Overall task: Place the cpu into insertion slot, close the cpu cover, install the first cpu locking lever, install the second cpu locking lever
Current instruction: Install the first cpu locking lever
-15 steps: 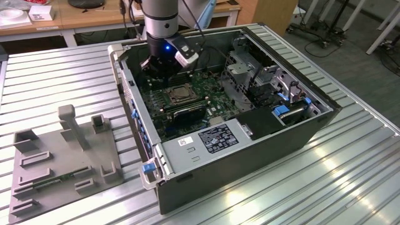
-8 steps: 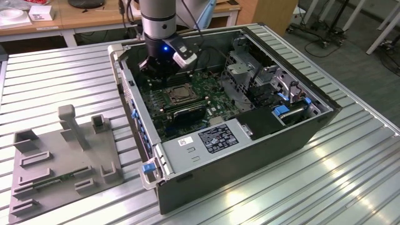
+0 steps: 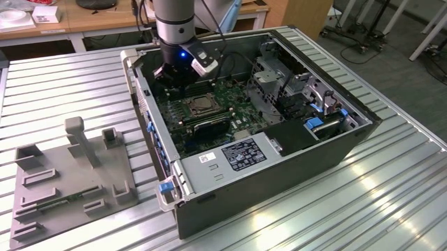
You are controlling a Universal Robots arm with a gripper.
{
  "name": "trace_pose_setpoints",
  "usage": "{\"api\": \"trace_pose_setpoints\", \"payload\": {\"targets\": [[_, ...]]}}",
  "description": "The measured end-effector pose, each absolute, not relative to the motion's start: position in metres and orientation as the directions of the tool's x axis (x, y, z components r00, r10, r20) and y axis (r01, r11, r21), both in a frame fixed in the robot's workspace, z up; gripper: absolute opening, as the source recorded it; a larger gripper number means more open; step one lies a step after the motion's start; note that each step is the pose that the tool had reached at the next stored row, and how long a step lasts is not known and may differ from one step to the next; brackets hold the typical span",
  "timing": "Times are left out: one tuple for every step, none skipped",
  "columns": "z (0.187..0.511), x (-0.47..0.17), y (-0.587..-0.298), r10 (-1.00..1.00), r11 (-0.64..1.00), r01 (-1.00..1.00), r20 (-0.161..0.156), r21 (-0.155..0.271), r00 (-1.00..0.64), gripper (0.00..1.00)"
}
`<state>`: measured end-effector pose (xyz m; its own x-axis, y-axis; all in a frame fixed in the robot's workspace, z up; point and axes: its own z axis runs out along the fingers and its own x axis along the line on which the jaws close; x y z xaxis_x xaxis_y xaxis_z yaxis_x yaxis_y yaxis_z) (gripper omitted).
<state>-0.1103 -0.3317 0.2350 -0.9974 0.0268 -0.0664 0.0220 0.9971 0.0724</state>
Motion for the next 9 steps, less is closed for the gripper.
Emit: {"api": "trace_pose_setpoints", "payload": {"targets": [[0.2350, -0.1109, -0.3318, 0.027, 0.997, 0.022, -0.066, 0.072, -0.997, 0.11], [0.2350, -0.1118, -0.3318, 0.027, 0.997, 0.022, -0.066, 0.072, -0.997, 0.11], [0.2350, -0.1130, -0.3318, 0.027, 0.997, 0.022, -0.066, 0.072, -0.997, 0.11], [0.2349, -0.1143, -0.3318, 0.027, 0.997, 0.022, -0.066, 0.072, -0.997, 0.11], [0.2347, -0.1157, -0.3317, 0.027, 0.997, 0.022, -0.066, 0.072, -0.997, 0.11], [0.2346, -0.1171, -0.3318, 0.027, 0.997, 0.022, -0.066, 0.072, -0.997, 0.11], [0.2343, -0.1181, -0.3317, 0.026, 0.997, 0.021, -0.066, 0.072, -0.997, 0.11], [0.2339, -0.1186, -0.3317, 0.026, 0.997, 0.021, -0.067, 0.073, -0.997, 0.11], [0.2338, -0.1187, -0.3317, 0.024, 0.997, 0.019, -0.068, 0.075, -0.997, 0.11]]}}
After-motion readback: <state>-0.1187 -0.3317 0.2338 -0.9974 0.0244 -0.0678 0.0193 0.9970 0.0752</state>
